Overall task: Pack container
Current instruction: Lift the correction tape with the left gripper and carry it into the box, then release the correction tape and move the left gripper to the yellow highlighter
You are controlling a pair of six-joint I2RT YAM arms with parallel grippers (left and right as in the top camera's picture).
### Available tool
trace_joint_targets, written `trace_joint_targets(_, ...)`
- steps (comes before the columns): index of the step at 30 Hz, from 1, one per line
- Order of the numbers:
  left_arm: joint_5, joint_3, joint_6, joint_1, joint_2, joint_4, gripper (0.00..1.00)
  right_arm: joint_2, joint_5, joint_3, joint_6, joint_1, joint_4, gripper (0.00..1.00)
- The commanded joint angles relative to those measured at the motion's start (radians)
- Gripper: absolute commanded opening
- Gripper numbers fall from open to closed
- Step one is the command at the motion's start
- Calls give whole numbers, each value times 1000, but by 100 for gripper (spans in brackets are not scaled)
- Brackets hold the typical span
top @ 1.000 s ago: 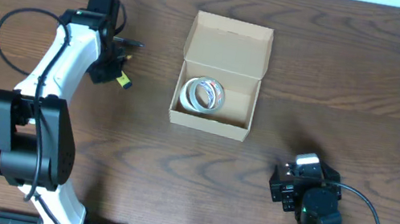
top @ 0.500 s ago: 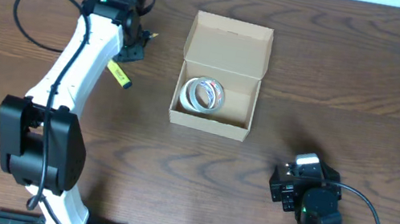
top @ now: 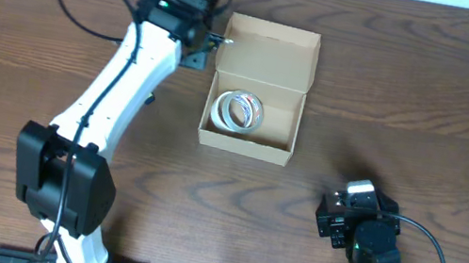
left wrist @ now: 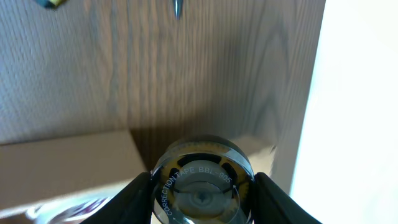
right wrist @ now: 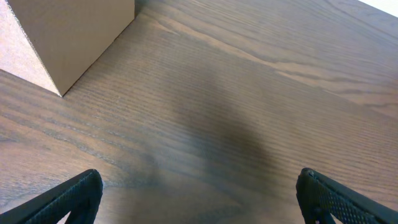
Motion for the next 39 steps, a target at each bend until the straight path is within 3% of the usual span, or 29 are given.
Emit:
trace_joint_targets(1,0,23,82,-49,-24,-13,44,-6,7,-4,0,-6,2,99)
trace_joint_targets(15,25,23,111,-271,8,-161,47,-6,6,-4,0,-6,2,99)
trace_joint_targets(36,166,23,111,-288,253,-137,48,-6,6,-4,0,-6,2,99)
trace_joint_targets(39,165,23,111,-287,277,-119,53,-6,7,-4,0,-6,2,99)
